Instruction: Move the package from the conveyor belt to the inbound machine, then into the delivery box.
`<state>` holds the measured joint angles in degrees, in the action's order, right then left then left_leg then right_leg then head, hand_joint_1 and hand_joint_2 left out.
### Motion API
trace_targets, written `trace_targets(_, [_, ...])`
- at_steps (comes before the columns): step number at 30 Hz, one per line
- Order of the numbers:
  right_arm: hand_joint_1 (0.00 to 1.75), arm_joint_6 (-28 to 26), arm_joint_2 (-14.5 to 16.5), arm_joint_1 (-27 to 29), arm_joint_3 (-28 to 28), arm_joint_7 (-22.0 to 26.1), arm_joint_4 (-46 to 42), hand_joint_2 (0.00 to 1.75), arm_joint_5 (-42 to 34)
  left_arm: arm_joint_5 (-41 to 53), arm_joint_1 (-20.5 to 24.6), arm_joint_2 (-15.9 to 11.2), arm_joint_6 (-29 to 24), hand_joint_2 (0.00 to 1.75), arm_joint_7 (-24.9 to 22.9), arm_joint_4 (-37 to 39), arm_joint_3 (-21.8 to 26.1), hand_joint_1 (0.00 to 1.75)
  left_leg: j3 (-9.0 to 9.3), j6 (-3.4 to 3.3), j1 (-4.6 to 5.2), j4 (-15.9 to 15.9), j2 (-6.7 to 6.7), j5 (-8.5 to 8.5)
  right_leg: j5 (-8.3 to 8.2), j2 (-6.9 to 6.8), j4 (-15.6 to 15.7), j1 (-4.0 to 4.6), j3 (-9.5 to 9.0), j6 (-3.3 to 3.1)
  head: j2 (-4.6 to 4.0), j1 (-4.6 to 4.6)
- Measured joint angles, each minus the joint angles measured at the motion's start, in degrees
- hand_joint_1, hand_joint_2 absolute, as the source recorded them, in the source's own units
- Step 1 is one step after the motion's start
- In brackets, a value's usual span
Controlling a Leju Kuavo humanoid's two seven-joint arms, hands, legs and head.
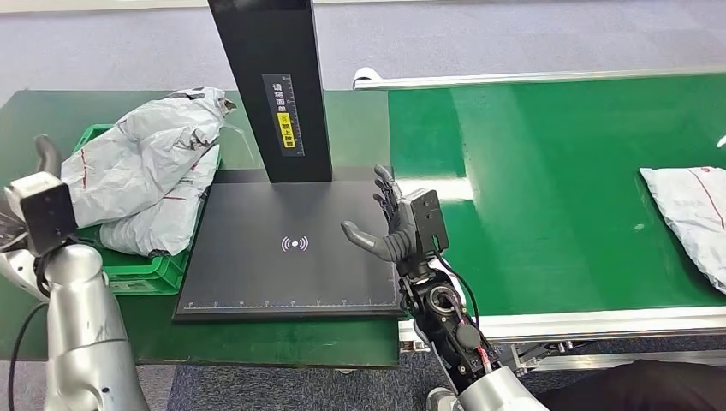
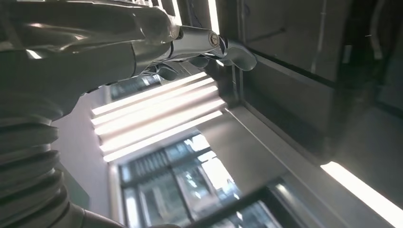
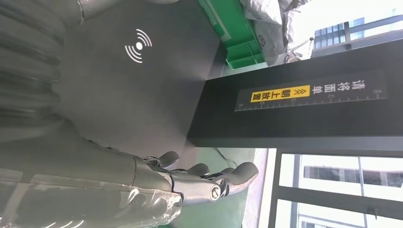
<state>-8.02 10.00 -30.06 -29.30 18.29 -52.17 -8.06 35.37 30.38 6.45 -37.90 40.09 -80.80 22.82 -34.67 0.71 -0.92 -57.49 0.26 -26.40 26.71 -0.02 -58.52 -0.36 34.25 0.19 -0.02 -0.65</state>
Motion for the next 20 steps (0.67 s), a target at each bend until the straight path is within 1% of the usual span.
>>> trace_targets(4, [0.00, -0.13, -0.19, 0.00, 0.13, -0.04, -0.07, 1.75, 0.32, -4.88, -8.16, 1.60, 0.00, 1.75, 0.10, -10.67, -11.01, 0.00, 0.00, -0.03, 0.02, 0.00, 0.06, -0.07, 0.00, 0.02, 0.06, -0.01, 0.00, 0.01, 0.01, 0.00])
trace_targets(8, [0.00, -0.08, -0.57, 0.02, 0.37, -0.21, -0.61, 1.75, 0.51, -7.72, -14.00, 1.44, 0.00, 1.75, 0.11, -17.74, -20.84, 0.00, 0.01, -0.04, 0.02, 0.00, 0.02, -0.08, 0.00, 0.02, 0.07, -0.01, -0.01, 0.01, 0.00, 0.01])
trace_targets(11, [0.00, 0.29, -0.78, -0.04, 0.39, -0.44, -0.90, 1.75, 0.50, -8.50, -16.33, 1.06, 0.00, 1.75, 0.11, -22.14, -25.24, 0.00, 0.02, -0.04, 0.00, 0.01, 0.07, -0.07, -0.01, 0.03, 0.05, 0.01, -0.01, 0.00, 0.00, 0.01])
trace_targets(16, [0.00, 1.70, -0.87, -0.76, 0.34, -0.69, -0.95, 1.75, -0.03, -7.10, -18.47, -0.04, 0.01, 1.75, 0.11, -32.04, -30.03, 0.00, 0.02, -0.03, -0.02, 0.01, 0.04, -0.07, 0.00, 0.03, 0.05, 0.02, -0.01, 0.00, 0.00, 0.01])
trace_targets(18, [0.00, 1.78, -0.86, -1.18, 0.31, -0.74, -0.94, 1.75, -0.36, -7.95, -18.80, -1.00, 0.02, 1.75, 0.11, -34.00, -32.57, 0.00, 0.02, -0.03, -0.02, 0.01, 0.03, -0.07, 0.00, 0.02, 0.06, 0.02, -0.02, 0.00, 0.01, 0.01])
trace_targets(20, [0.00, 1.68, -0.84, -1.41, 0.30, -0.82, -0.94, 1.75, -0.58, -9.97, -18.91, -2.30, 0.02, 1.75, 0.10, -34.39, -35.18, 0.00, 0.02, -0.03, -0.01, 0.01, 0.03, -0.07, 0.00, 0.02, 0.06, 0.01, -0.02, 0.00, 0.01, 0.00])
